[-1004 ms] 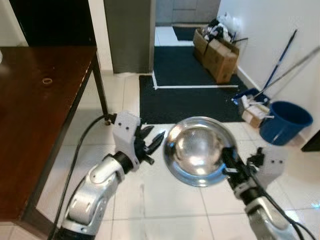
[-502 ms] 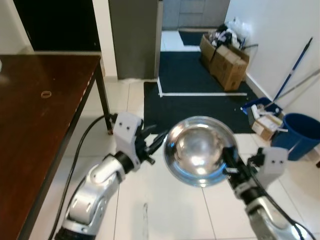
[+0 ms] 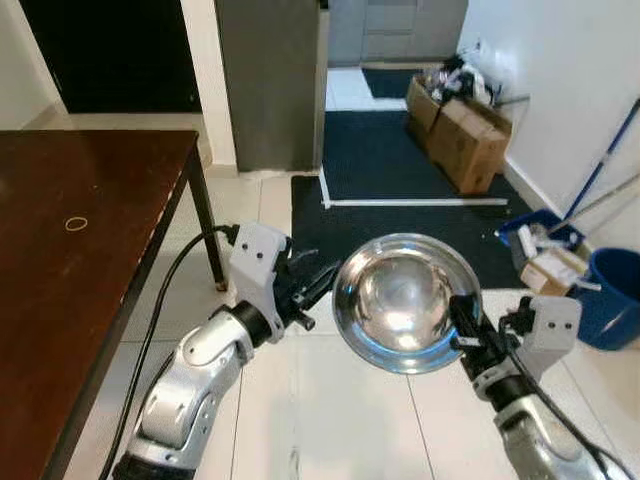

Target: Setting the table

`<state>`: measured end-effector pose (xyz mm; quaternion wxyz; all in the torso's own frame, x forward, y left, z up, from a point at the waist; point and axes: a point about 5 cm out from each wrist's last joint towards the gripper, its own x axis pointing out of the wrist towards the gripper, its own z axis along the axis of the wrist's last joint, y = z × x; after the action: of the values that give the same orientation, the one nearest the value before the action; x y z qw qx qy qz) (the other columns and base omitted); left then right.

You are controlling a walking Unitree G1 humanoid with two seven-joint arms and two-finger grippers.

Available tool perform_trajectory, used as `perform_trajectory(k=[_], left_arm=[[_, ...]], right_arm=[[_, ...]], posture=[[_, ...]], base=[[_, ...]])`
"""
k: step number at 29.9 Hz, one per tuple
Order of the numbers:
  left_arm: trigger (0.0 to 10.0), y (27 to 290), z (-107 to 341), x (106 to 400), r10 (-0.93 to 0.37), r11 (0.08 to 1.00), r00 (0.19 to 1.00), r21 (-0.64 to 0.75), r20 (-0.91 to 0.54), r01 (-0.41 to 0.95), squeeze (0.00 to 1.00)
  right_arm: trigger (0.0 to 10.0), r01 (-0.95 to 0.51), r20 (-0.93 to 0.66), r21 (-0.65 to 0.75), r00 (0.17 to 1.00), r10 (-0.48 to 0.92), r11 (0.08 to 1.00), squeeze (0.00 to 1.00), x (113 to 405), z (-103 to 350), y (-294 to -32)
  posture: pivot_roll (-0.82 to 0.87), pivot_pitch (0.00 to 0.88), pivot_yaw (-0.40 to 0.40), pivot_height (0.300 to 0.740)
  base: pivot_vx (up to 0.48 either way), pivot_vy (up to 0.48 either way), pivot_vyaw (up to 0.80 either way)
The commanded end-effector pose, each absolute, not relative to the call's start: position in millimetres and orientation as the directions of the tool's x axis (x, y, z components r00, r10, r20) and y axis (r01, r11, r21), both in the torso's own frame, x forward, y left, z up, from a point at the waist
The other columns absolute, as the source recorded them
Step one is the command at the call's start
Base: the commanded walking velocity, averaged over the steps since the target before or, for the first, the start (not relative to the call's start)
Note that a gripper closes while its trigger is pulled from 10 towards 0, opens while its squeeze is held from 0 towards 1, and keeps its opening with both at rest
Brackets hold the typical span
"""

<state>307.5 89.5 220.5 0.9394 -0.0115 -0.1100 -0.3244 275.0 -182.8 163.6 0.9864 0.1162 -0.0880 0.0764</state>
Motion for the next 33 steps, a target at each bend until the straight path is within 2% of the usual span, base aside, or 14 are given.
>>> perform_trajectory(k=[1,33], left_arm=[[10.0,88.4,215.8,307.2,-0.612,0.786,0.766,0.042,0.197,0.617,0.0],[10.0,87.7,215.1,307.6,-0.613,0.784,0.765,0.039,0.197,0.619,0.0]], right_arm=[[10.0,-0.152,0.199,0.209,0.974,0.111,0.966,0.0,272.4,163.9,-187.7],[10.0,-0.142,0.204,0.213,0.974,0.098,0.967,0.0,272.2,164.6,-189.2]], posture=[[0.0,0.116,0.09,0.74],[0.0,0.122,0.091,0.74]], base=[[0.48,0.0,0.0],[0.48,0.0,0.0]])
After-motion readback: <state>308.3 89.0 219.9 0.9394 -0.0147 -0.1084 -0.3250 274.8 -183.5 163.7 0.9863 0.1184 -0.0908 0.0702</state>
